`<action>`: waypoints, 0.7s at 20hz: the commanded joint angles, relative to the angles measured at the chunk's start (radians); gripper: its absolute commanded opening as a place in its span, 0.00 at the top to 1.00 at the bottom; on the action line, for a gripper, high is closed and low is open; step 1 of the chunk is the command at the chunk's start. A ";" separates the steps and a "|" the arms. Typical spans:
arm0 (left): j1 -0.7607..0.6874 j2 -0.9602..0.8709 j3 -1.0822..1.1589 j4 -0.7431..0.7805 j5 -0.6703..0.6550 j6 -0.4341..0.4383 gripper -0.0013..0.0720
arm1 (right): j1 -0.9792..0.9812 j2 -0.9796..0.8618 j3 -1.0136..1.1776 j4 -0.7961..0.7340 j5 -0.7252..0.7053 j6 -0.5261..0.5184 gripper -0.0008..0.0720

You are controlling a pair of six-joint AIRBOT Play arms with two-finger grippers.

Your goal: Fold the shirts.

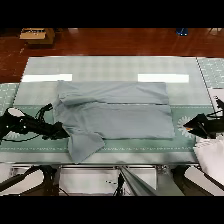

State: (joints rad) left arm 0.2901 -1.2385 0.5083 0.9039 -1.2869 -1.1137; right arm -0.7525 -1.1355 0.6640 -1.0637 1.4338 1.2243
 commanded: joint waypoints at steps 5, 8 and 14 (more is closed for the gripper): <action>0.003 0.003 0.001 0.000 -0.004 0.007 0.95 | 0.006 0.000 -0.176 0.187 -0.164 -0.059 0.31; 0.003 0.006 0.001 -0.015 -0.006 0.028 0.95 | 0.087 0.000 -0.202 0.063 -0.212 0.019 0.31; 0.003 0.010 0.003 -0.113 0.015 0.078 0.95 | 0.254 0.000 -0.233 0.198 -0.373 0.018 0.77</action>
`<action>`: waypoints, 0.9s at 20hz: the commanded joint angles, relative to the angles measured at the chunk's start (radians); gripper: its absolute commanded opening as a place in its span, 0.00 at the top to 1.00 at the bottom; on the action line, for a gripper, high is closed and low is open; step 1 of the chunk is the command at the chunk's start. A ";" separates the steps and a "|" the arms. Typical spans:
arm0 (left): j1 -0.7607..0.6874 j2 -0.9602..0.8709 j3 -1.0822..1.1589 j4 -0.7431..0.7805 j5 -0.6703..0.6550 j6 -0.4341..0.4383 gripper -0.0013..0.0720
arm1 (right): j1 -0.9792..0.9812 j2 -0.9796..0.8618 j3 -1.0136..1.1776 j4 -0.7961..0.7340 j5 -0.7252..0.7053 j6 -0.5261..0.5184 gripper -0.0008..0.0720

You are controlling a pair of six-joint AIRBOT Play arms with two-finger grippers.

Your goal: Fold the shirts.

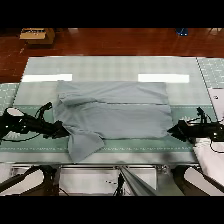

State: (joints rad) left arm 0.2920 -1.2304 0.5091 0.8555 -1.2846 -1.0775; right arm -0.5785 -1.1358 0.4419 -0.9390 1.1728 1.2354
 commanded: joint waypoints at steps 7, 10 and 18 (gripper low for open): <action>-0.001 0.088 0.279 -0.252 0.030 0.050 0.95 | 0.104 0.045 0.261 0.309 -0.019 -0.086 0.96; -0.034 0.077 0.412 -0.280 0.188 -0.021 0.95 | 0.209 0.043 0.369 0.409 -0.189 -0.046 0.96; -0.085 -0.296 0.716 -0.292 0.263 -0.080 0.95 | 0.432 -0.234 0.483 0.427 -0.640 -0.056 0.96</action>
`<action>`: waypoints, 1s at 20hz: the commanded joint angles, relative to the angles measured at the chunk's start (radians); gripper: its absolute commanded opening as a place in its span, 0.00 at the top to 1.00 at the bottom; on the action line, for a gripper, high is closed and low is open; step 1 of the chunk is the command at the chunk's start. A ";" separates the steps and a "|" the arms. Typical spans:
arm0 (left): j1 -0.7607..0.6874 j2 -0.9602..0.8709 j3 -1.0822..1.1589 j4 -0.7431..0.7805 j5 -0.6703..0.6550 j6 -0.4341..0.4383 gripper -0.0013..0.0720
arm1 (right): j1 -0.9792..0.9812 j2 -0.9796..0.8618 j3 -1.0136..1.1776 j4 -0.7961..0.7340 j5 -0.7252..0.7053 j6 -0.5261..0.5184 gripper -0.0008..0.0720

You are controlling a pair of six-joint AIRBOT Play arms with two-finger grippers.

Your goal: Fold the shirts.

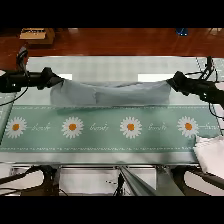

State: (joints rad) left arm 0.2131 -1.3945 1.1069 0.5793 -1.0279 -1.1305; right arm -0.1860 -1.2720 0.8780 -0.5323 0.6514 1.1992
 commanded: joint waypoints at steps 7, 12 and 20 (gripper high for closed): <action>-0.008 -0.346 0.260 -0.019 -0.047 -0.034 0.95 | 0.040 -0.208 0.106 0.004 -0.159 -0.023 0.96; 0.037 -0.402 0.261 -0.016 -0.103 -0.045 0.68 | 0.035 -0.222 0.106 -0.073 -0.138 -0.024 0.96; 0.238 -0.245 0.261 -0.030 -0.204 -0.086 0.16 | -0.105 -0.004 0.137 -0.306 0.001 -0.085 0.31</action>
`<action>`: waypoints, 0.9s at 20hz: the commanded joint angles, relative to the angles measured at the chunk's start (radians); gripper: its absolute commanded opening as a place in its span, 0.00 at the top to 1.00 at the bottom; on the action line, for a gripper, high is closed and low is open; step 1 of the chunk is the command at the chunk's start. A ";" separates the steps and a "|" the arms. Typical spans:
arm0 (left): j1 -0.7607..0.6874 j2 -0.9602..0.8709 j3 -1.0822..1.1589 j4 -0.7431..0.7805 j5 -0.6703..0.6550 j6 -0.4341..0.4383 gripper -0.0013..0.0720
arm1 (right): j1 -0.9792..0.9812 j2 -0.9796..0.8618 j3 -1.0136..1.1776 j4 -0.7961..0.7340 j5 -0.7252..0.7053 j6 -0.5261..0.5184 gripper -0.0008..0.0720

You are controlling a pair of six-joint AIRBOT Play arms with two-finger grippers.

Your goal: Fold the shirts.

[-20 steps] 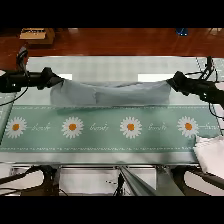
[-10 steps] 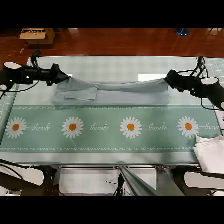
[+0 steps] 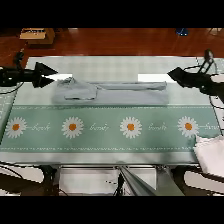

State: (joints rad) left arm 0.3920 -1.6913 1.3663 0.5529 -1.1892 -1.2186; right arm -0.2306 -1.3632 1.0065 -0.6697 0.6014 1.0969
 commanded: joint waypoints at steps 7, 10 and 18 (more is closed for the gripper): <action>0.064 0.089 0.001 0.000 -0.096 0.005 0.16 | -0.243 -0.042 0.007 -0.234 0.337 0.174 0.17; 0.057 0.089 0.001 0.000 -0.103 0.006 0.16 | -0.232 -0.168 0.007 -0.032 0.399 0.117 0.17; 0.040 0.089 0.001 0.000 -0.106 0.005 0.17 | -0.076 -0.319 0.007 0.293 0.264 0.008 0.17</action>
State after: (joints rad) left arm 0.4397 -1.6024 1.3663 0.5529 -1.2934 -1.2125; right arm -0.3672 -1.6352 1.0134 -0.5011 0.9195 1.1332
